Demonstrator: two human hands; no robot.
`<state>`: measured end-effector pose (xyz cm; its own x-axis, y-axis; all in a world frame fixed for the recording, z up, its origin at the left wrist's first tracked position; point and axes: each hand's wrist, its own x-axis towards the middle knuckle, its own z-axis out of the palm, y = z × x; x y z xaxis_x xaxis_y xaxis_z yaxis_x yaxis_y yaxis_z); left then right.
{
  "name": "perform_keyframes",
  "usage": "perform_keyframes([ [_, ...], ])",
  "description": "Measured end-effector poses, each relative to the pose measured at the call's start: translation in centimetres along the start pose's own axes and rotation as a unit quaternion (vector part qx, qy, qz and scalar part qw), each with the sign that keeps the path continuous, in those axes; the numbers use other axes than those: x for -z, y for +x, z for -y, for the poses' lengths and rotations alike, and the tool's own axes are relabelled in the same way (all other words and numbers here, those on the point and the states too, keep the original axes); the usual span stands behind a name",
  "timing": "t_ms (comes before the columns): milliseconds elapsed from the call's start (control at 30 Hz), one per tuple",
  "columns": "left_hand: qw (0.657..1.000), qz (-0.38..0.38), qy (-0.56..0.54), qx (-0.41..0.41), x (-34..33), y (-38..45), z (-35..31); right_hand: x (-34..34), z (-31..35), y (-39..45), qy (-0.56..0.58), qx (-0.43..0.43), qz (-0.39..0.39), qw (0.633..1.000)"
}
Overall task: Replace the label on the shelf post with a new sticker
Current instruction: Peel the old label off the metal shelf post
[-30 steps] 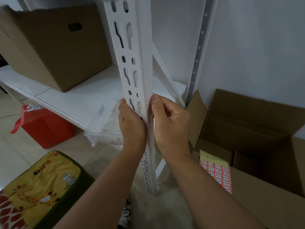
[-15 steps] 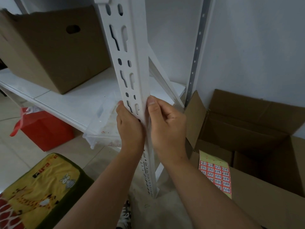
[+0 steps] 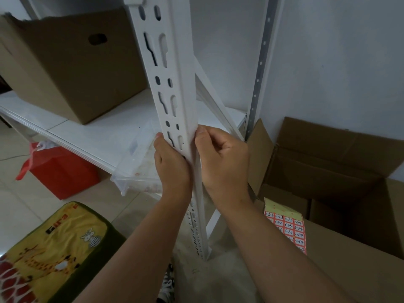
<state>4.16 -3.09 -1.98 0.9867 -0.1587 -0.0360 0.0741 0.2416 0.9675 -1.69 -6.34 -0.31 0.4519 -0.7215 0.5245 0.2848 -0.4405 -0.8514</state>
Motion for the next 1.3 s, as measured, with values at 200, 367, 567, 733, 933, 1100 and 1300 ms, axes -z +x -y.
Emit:
perform_keyframes([
  [200, 1.0, -0.004, 0.01, 0.013, 0.1, 0.0, 0.0, 0.1, 0.5, -0.6, 0.113, -0.08, 0.039, 0.99],
  [367, 1.0, -0.001, 0.011, 0.018, 0.1, 0.4, 0.1, 0.0, 0.8, -0.6, 0.107, -0.059, 0.042, 0.992],
  [567, 1.0, -0.013, 0.018, 0.005, 0.0, 0.1, -0.2, 0.0, 1.1, -0.4, 0.078, -0.038, 0.029, 0.996],
  [733, 1.0, -0.024, 0.015, 0.001, -0.1, 0.1, 0.1, 0.1, 1.1, 0.0, 0.106, -0.084, 0.032, 0.99],
  [933, 0.999, -0.033, -0.001, 0.012, -0.3, 0.1, 0.1, 0.1, 1.2, 0.2, 0.128, -0.119, 0.03, 0.984],
  [1100, 1.0, -0.031, -0.003, -0.003, -0.2, 0.2, 0.2, -0.1, 1.0, 0.3, 0.115, -0.129, 0.016, 0.985],
  [1300, 0.999, -0.026, 0.024, 0.006, -0.1, 0.2, 0.3, 0.2, 0.2, 0.3, 0.117, -0.141, 0.029, 0.983],
])
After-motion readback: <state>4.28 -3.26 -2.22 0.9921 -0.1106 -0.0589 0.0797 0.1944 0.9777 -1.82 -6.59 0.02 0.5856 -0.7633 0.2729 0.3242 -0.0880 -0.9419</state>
